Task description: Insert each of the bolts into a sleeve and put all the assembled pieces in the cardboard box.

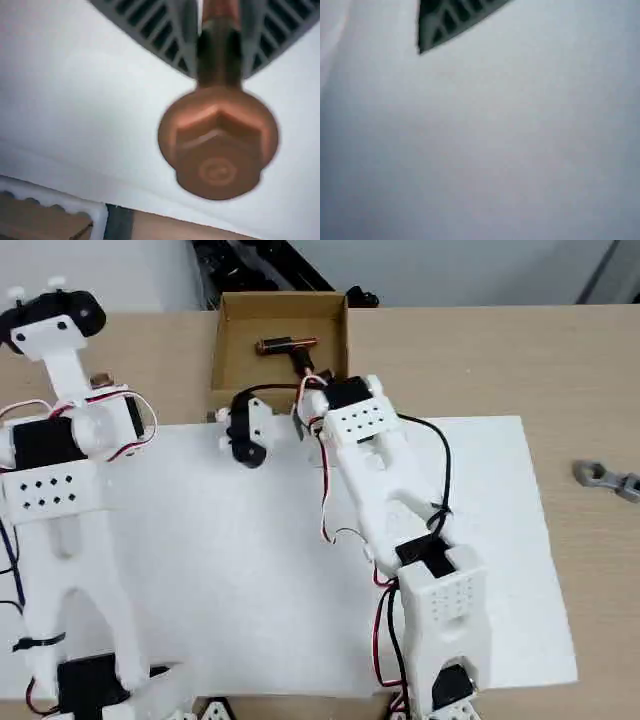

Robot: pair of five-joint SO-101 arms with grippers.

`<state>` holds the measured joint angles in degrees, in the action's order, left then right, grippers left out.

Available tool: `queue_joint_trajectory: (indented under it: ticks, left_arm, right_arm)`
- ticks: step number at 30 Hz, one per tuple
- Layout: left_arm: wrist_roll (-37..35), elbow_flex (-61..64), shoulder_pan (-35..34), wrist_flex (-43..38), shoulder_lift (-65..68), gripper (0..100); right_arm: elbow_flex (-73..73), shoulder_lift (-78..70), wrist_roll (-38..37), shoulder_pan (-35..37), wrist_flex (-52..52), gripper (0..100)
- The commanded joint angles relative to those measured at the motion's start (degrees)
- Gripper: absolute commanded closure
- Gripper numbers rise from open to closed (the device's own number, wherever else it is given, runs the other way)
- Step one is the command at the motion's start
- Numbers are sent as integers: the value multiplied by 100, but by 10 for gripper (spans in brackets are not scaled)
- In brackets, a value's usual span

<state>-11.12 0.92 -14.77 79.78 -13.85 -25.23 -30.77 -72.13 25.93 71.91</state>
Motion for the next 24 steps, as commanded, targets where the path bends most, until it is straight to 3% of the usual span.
queue_joint_trajectory:
  ticks: [1,14,24]
  left_arm:
    - [9,-40,-9,-132,-97,994]
    - [35,-40,-26,-97,-97,994]
    - [35,-40,-9,-97,-88,994]
  right_arm:
    - [-264,66,-132,119,-180,835]
    - [-281,-1051,-229,-163,-1235,835]
    - [-1073,-655,-237,-215,-514,835]
